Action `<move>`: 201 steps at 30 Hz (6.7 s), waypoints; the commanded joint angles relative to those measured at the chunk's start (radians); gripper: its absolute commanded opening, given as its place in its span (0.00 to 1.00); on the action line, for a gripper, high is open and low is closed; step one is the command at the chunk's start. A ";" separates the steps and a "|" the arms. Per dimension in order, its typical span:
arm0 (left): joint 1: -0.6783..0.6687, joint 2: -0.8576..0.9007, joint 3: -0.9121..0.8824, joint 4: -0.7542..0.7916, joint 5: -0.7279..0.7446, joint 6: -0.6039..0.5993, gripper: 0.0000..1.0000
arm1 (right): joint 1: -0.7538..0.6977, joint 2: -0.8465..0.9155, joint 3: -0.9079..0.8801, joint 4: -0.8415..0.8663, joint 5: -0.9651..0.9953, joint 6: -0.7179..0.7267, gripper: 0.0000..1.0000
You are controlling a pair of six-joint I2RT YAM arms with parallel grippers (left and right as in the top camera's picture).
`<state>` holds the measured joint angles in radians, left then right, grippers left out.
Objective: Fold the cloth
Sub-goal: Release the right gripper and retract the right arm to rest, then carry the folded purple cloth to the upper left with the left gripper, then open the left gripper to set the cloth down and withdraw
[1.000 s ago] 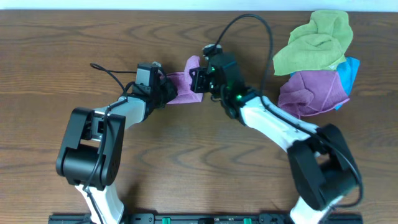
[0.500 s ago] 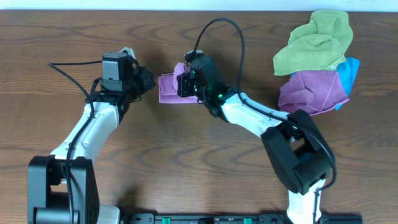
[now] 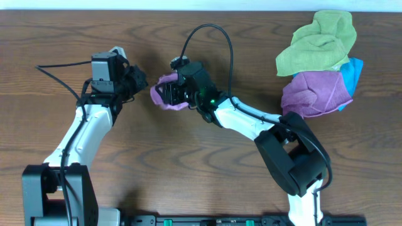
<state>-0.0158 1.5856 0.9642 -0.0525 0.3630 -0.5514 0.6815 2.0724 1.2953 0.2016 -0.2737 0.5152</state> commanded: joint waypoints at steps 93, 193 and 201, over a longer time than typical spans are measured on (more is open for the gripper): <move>0.122 0.389 0.454 0.183 -0.348 -0.316 0.06 | -0.336 -1.509 -0.650 -1.018 0.150 -0.082 0.99; 0.194 -0.515 0.393 -1.043 -0.165 0.533 0.95 | -0.336 -1.509 -0.650 -1.018 0.150 -0.082 0.99; 0.190 -0.842 -0.013 -0.758 -0.161 0.548 0.95 | -0.336 -1.509 -0.650 -1.018 0.150 -0.082 0.99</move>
<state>0.1741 0.8303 1.0515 -0.8455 0.2134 -0.0216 0.3515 0.5671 0.6506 -0.8158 -0.1196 0.4183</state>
